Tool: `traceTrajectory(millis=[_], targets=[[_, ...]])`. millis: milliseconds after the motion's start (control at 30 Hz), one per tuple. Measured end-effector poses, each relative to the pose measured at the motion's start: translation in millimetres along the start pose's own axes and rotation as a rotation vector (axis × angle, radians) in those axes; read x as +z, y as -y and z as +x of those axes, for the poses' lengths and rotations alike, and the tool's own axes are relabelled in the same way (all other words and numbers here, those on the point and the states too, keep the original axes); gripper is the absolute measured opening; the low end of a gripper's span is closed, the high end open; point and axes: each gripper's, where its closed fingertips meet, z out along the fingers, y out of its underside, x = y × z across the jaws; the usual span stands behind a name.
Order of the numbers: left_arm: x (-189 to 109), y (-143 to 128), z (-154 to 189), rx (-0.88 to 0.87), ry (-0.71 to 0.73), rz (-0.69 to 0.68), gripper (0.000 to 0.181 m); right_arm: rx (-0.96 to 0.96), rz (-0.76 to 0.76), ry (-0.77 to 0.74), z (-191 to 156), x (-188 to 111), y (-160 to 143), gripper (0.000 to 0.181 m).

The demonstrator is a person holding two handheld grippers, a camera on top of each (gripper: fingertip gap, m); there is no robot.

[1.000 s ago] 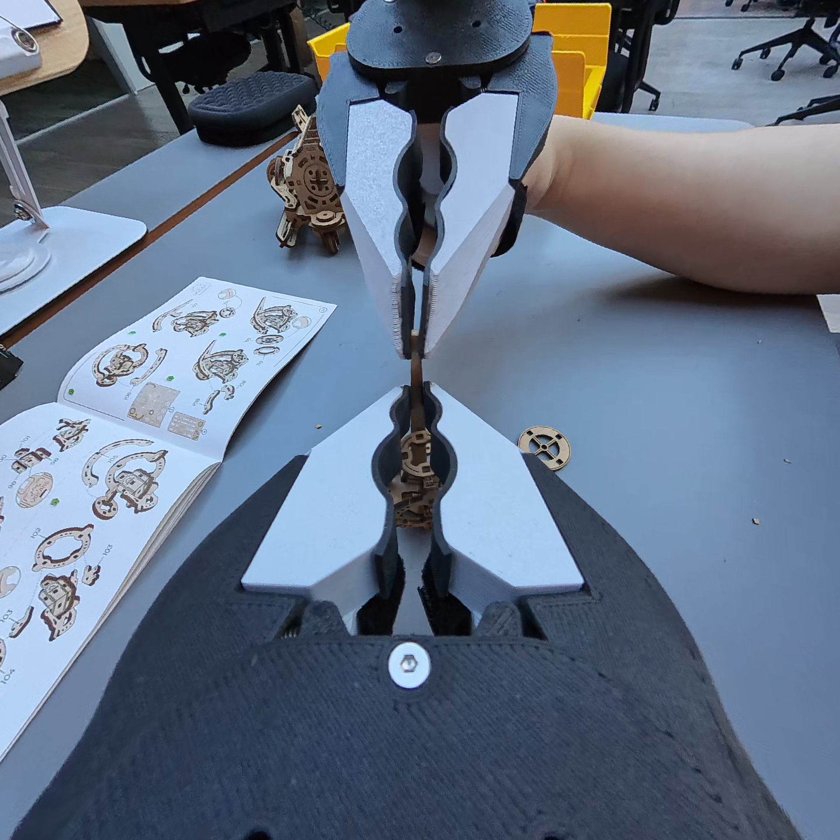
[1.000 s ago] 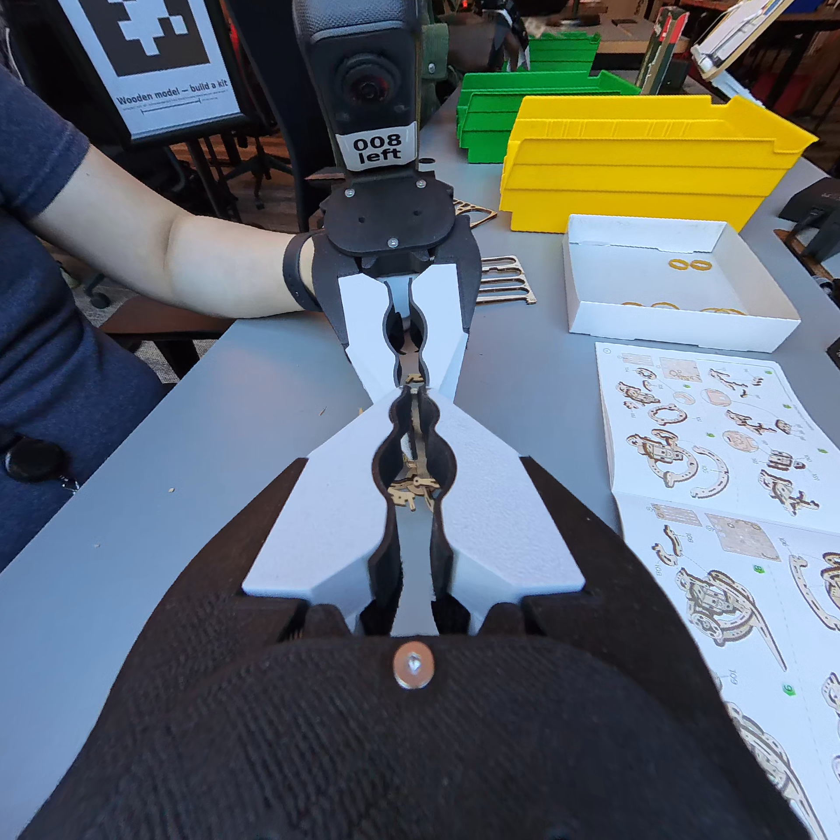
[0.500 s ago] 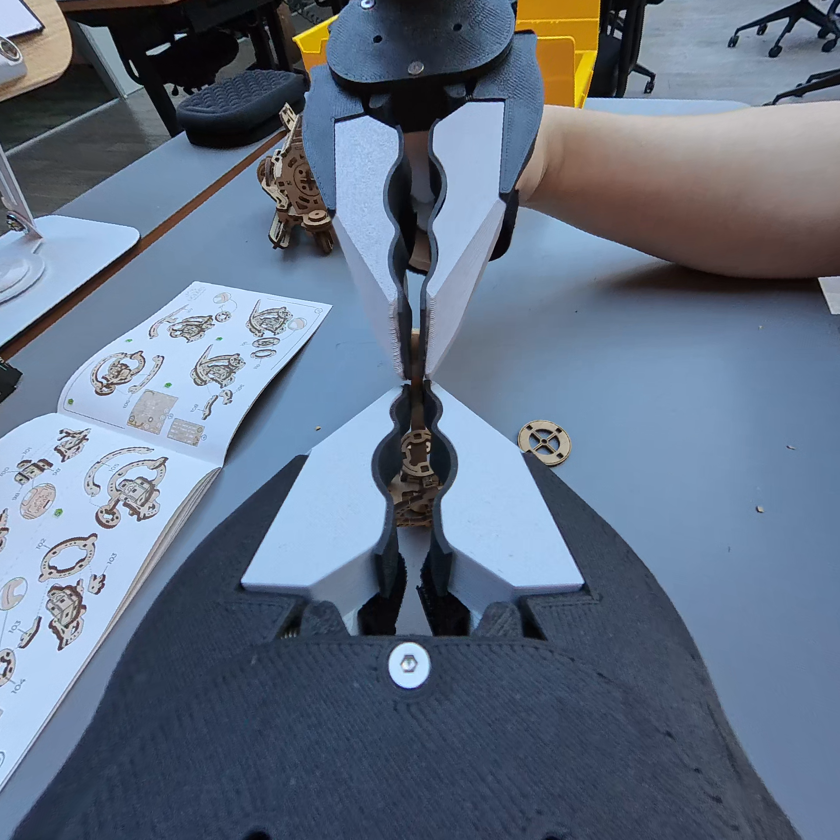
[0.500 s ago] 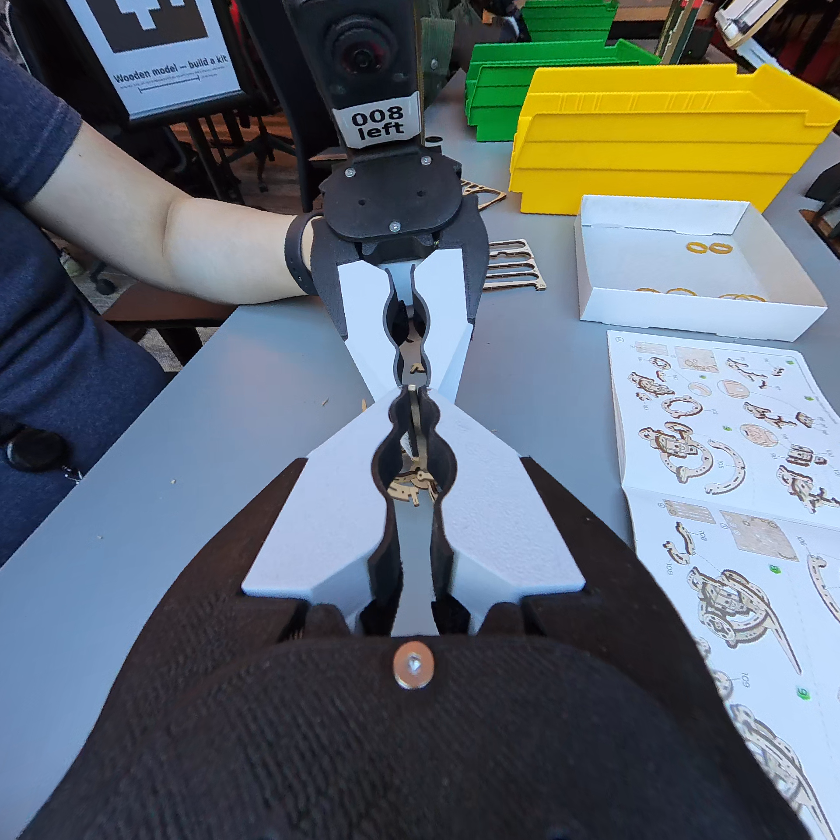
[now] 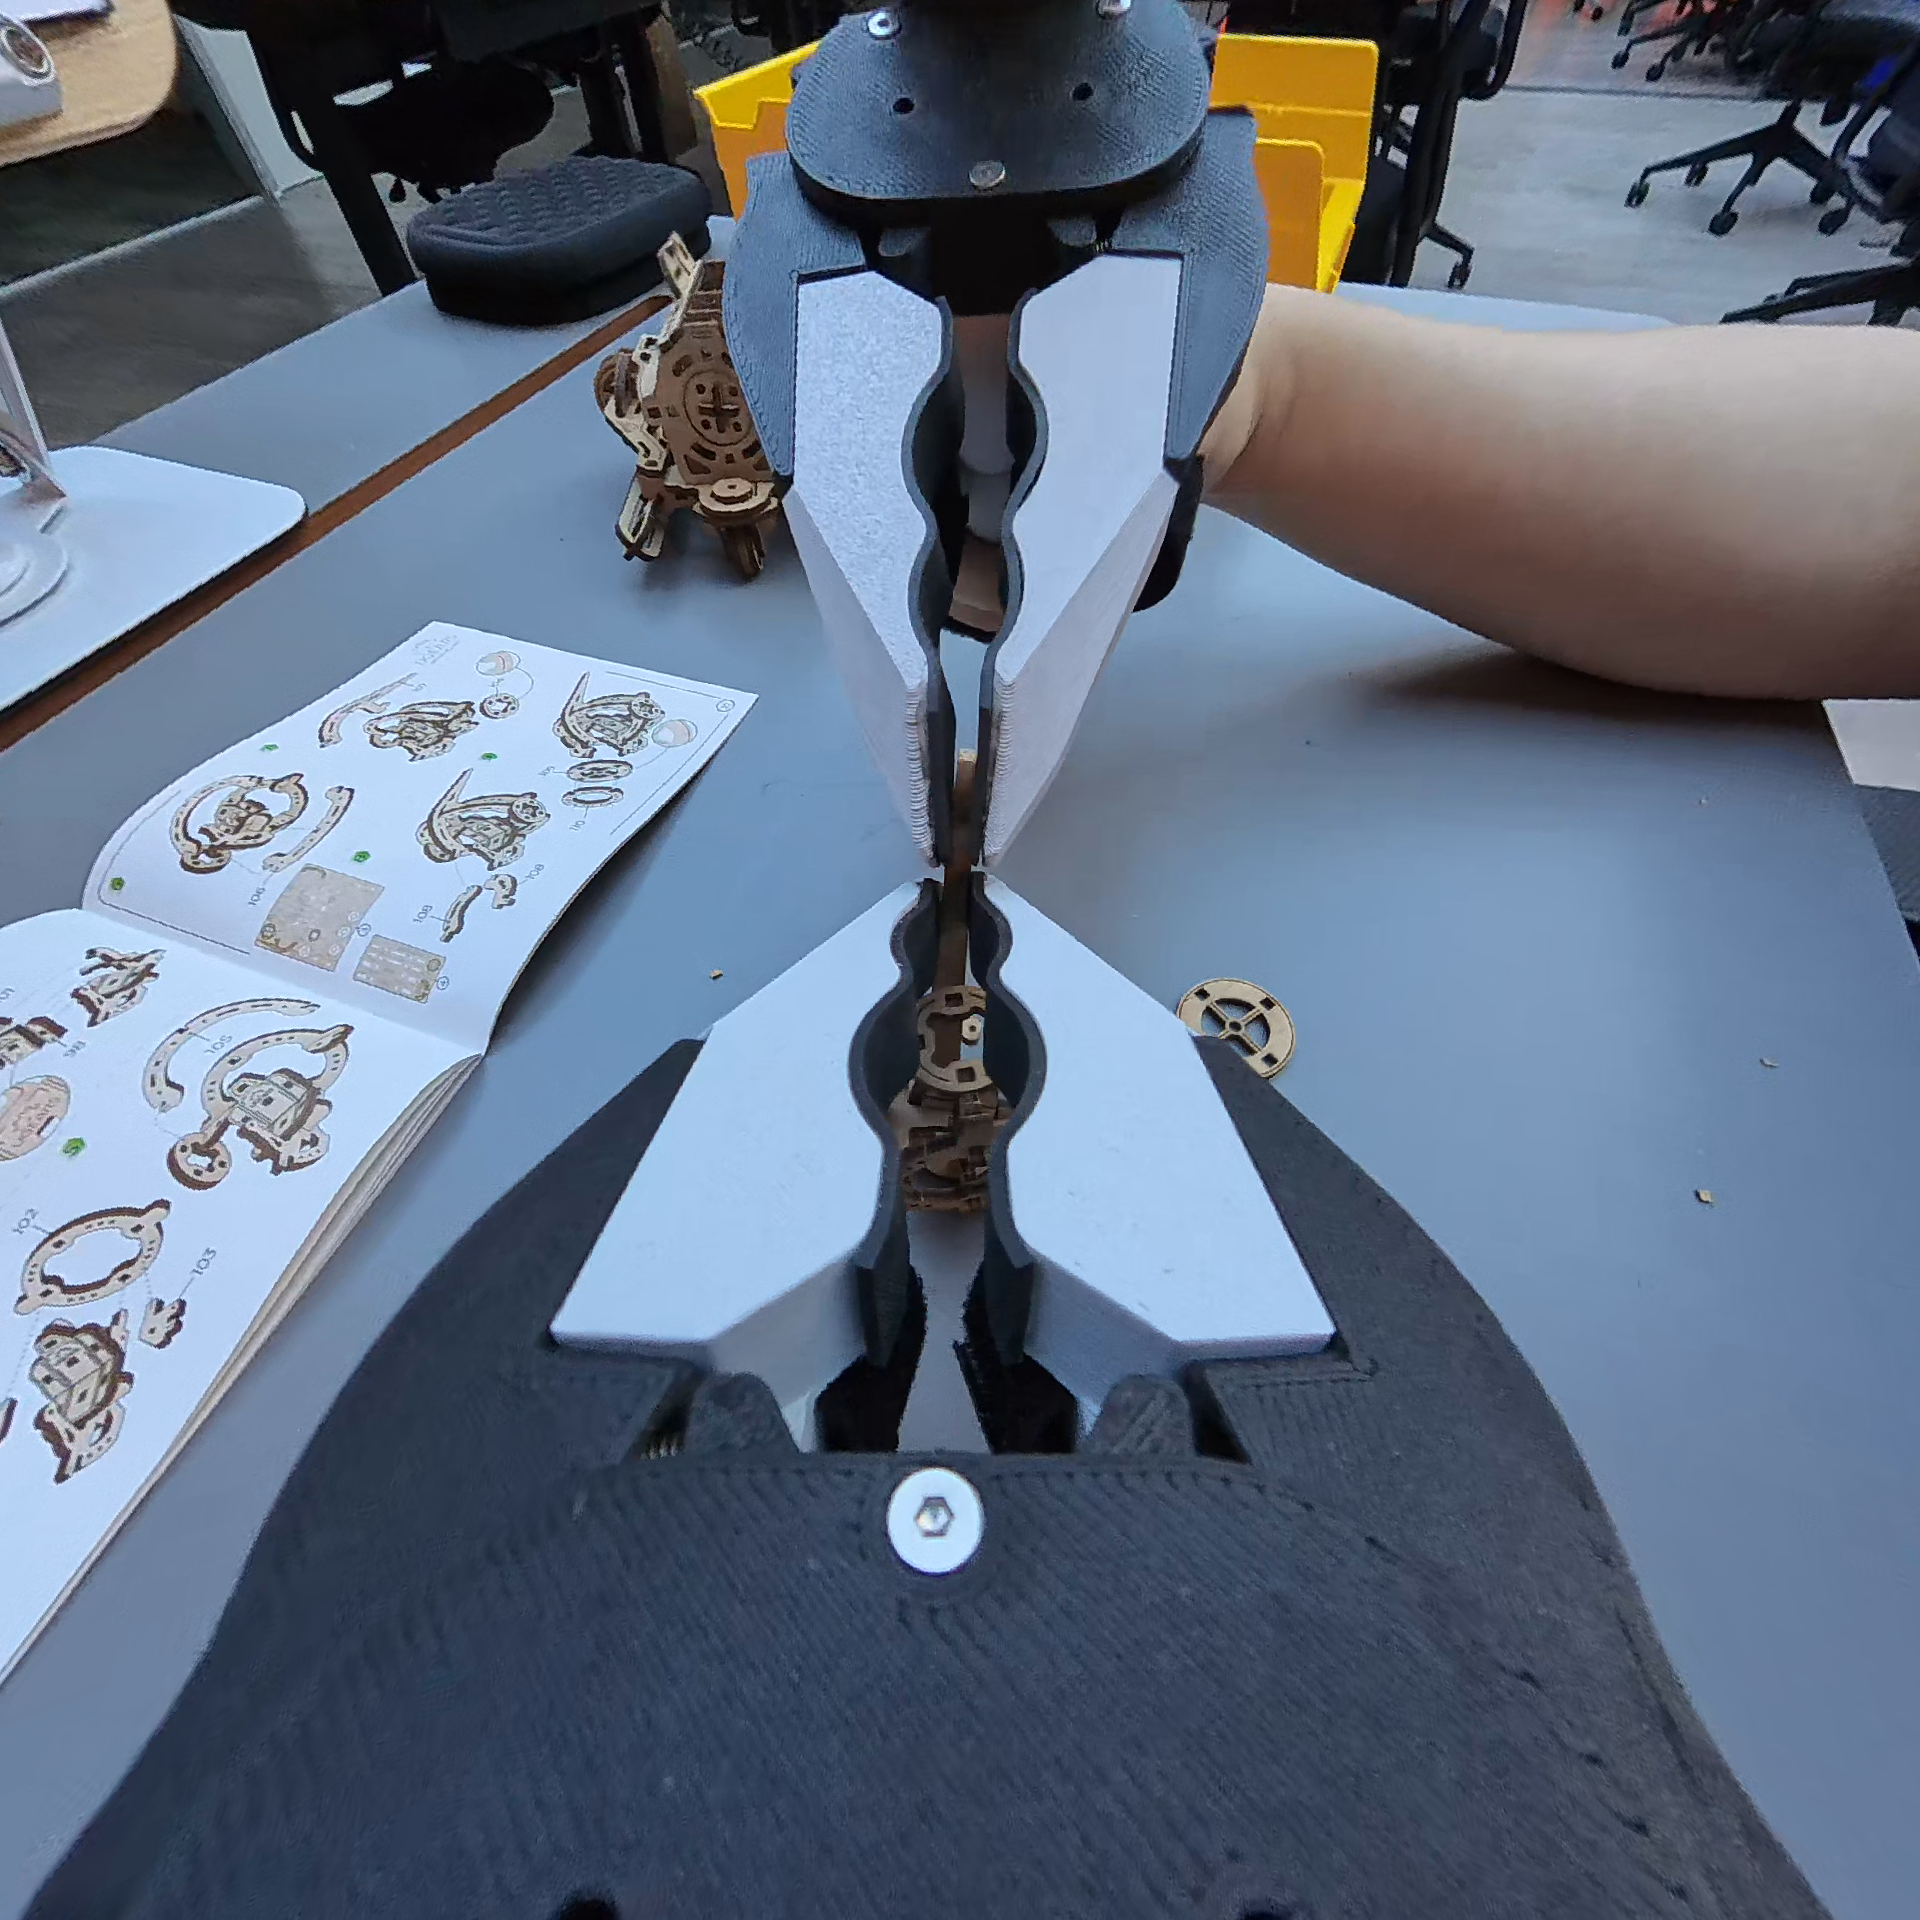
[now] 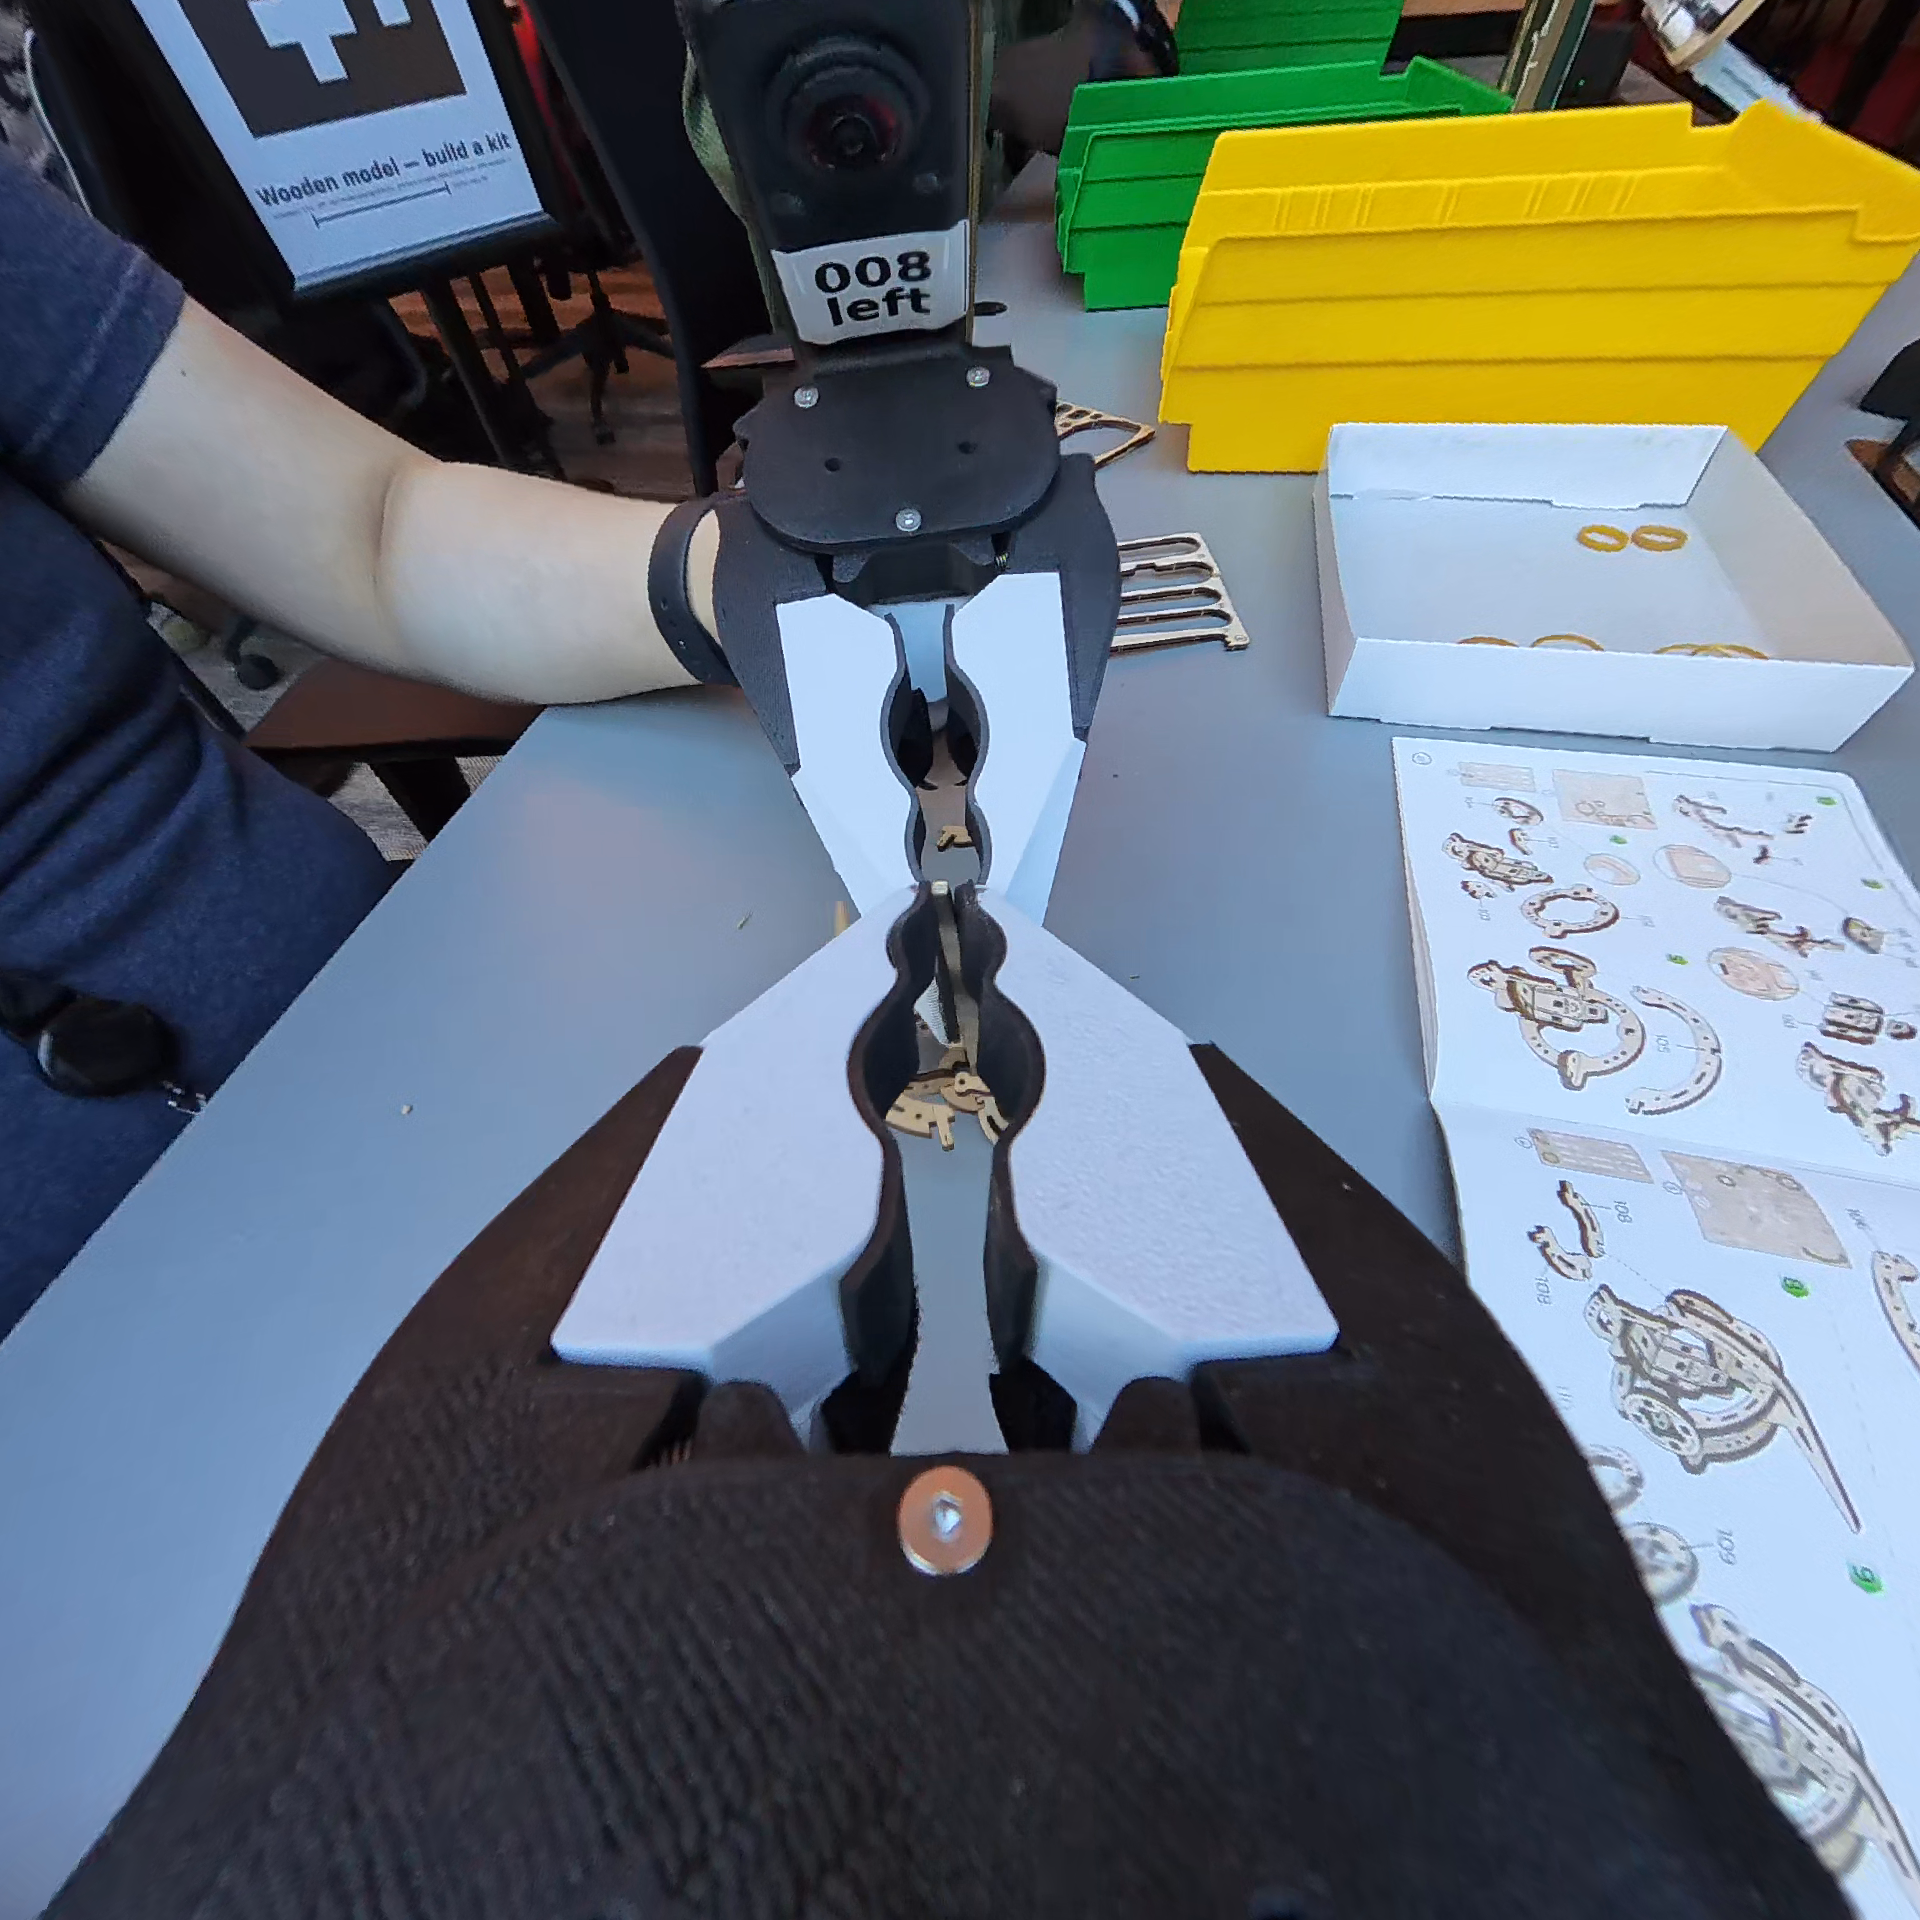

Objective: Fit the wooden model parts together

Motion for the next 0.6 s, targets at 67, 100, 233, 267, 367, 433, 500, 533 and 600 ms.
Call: traceTrajectory(millis=[67, 100, 233, 267, 367, 433, 500, 533, 600], targets=[[-0.2, 0.2, 0.1, -0.011, -0.002, 0.006, 0.003, 0.041, -0.017, 0.014, -0.2, -0.1, -0.1, 0.002], [-0.2, 0.3, -0.2, -0.008, 0.004, 0.008, 0.003, 0.045, -0.022, 0.011, 0.4, -0.2, -0.1, 0.002], [0.6, 3.5, -0.2, -0.008, 0.008, 0.034, 0.003, 0.024, -0.001, 0.001, 1.2, -0.8, 2.7, 0.002], [0.2, 6.7, 1.5, -0.019, -0.006, 0.055, 0.003, 0.028, 0.016, 0.008, 0.2, -0.9, 5.5, 0.003], [-4.2, 15.7, 0.8, -0.04, -0.011, 0.11, 0.003, 0.028, 0.072, 0.015, -1.6, -3.6, 16.2, 0.01], [-7.4, 18.8, 0.4, -0.046, -0.013, 0.133, 0.003, 0.038, 0.097, 0.012, -1.8, -7.7, 21.0, 0.014], [-10.9, 23.3, 0.3, -0.074, -0.023, 0.175, 0.003, 0.068, 0.137, -0.003, -0.2, -16.5, 24.8, 0.017], [-12.9, 26.4, 0.3, -0.098, -0.034, 0.202, 0.003, 0.094, 0.161, -0.006, 0.6, -22.3, 24.5, 0.017], [-17.5, 33.3, -0.7, -0.152, -0.058, 0.258, 0.003, 0.18, 0.194, -0.019, 5.3, -32.4, 14.1, 0.017]])
